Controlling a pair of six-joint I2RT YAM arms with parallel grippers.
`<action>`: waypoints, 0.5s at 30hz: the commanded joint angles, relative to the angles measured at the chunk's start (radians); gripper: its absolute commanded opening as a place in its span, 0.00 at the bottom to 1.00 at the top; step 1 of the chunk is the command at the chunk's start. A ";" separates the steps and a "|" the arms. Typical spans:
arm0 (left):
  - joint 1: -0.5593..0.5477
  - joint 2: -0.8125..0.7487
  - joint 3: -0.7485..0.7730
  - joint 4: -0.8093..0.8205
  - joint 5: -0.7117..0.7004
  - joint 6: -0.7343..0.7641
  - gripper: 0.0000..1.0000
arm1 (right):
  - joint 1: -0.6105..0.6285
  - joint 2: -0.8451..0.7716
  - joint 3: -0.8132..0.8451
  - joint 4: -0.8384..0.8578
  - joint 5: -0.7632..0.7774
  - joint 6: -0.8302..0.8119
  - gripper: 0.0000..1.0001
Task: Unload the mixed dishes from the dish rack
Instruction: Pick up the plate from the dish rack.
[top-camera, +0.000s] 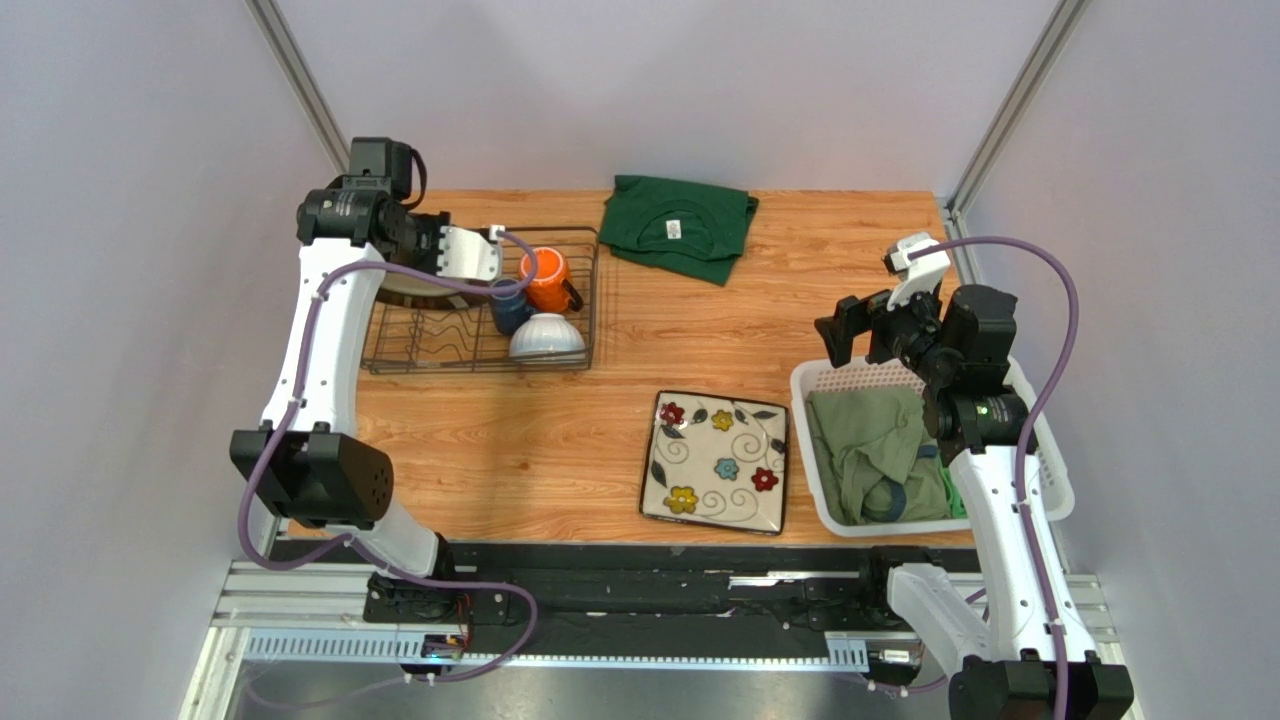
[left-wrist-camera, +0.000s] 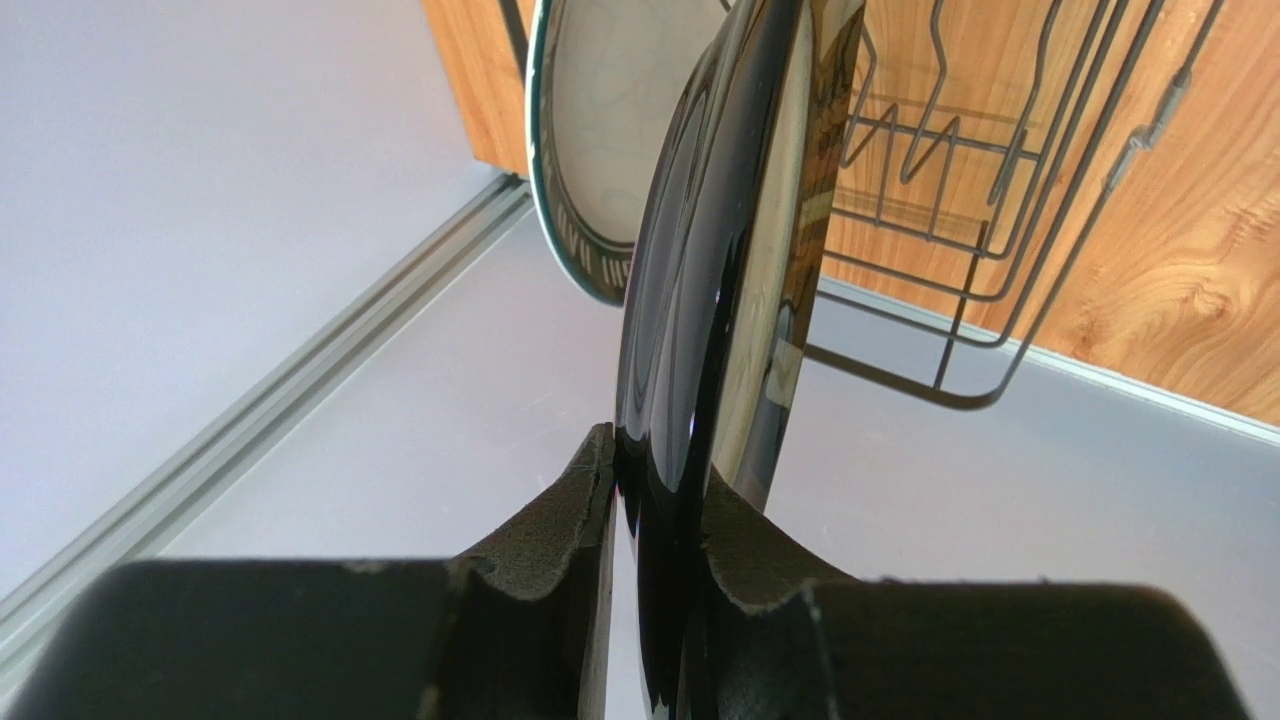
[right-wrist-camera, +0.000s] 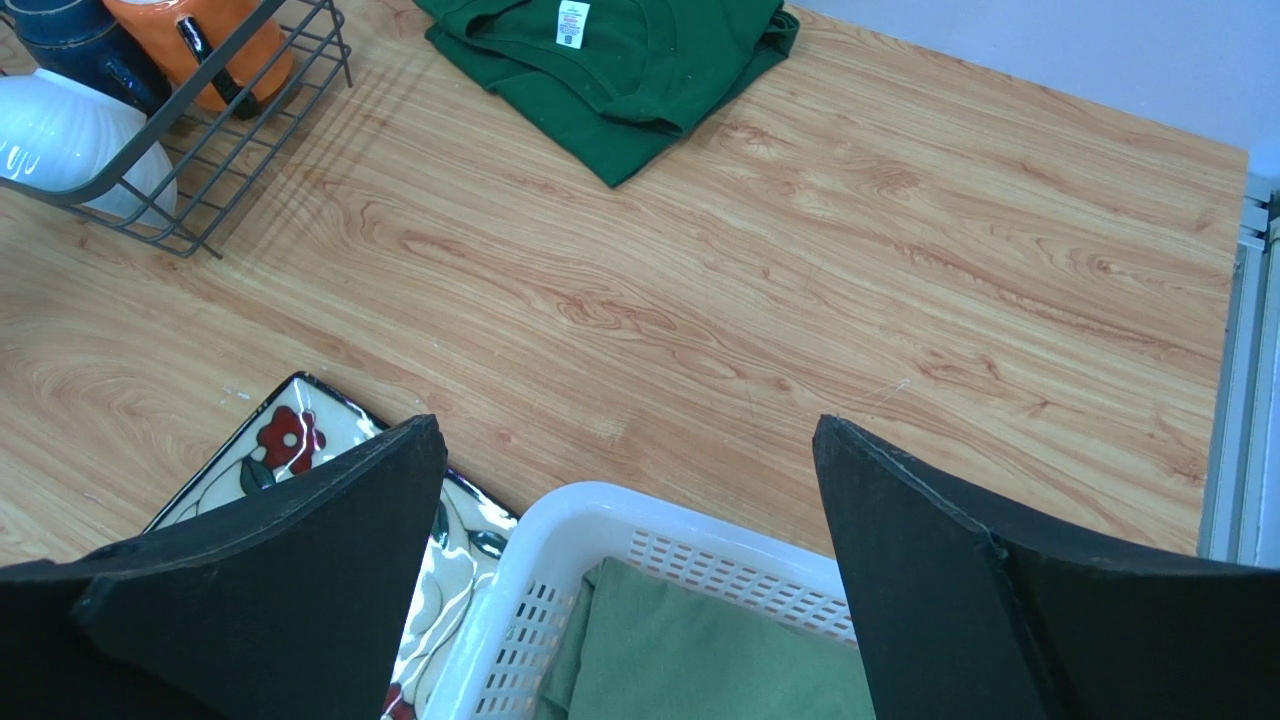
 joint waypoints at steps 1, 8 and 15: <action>0.007 -0.112 0.048 0.066 -0.002 0.010 0.00 | 0.003 -0.014 0.021 0.013 -0.018 0.005 0.99; 0.007 -0.217 0.060 0.058 0.128 -0.085 0.00 | 0.003 -0.014 0.020 0.013 -0.019 0.008 0.99; 0.006 -0.319 0.083 0.007 0.367 -0.294 0.00 | 0.003 -0.013 0.021 0.013 -0.016 0.006 0.99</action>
